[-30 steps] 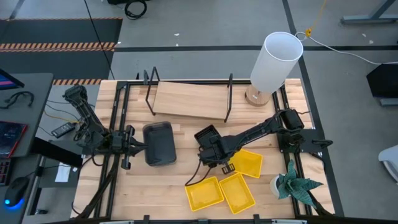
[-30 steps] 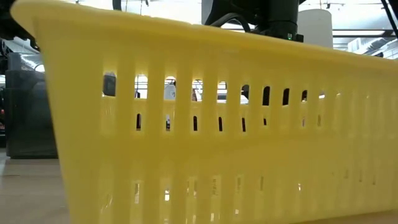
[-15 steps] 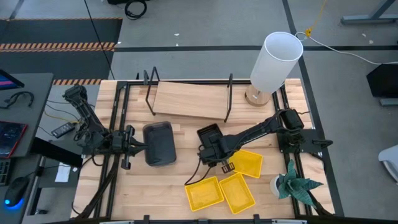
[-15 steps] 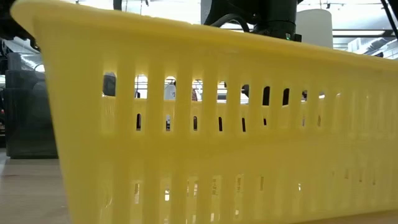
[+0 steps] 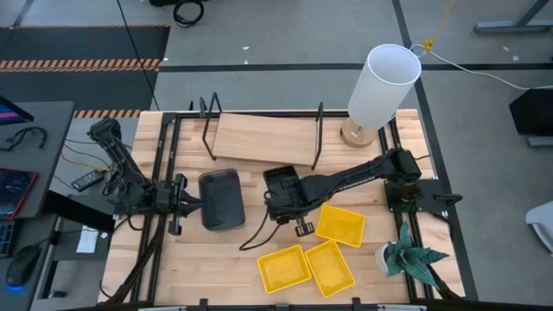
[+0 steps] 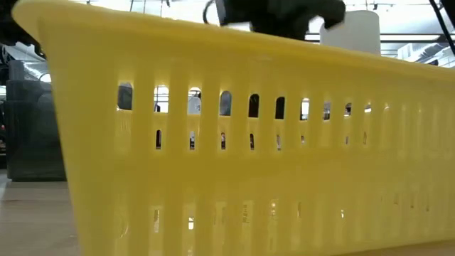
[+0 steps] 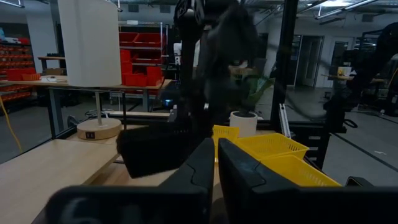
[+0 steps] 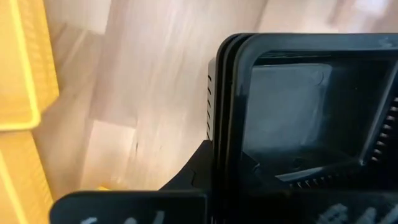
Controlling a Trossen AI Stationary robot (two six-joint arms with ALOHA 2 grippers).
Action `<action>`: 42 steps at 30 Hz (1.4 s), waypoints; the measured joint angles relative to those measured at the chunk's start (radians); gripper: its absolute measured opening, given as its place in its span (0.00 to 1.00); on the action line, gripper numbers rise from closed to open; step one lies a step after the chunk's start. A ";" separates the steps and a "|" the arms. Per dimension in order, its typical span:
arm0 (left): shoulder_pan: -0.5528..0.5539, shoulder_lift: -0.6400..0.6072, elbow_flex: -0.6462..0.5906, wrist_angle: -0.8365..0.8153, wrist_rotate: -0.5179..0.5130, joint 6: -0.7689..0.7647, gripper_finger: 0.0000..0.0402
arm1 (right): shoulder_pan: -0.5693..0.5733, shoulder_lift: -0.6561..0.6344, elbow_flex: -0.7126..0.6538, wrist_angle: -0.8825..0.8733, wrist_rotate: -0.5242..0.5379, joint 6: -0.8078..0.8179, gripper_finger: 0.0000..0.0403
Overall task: Stack baskets on shelf by color
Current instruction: Put the stacked black baskets on the shelf
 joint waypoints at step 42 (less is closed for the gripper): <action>0.000 0.000 0.000 0.000 0.000 0.000 0.07 | -0.385 0.000 0.160 -0.089 0.061 0.023 0.04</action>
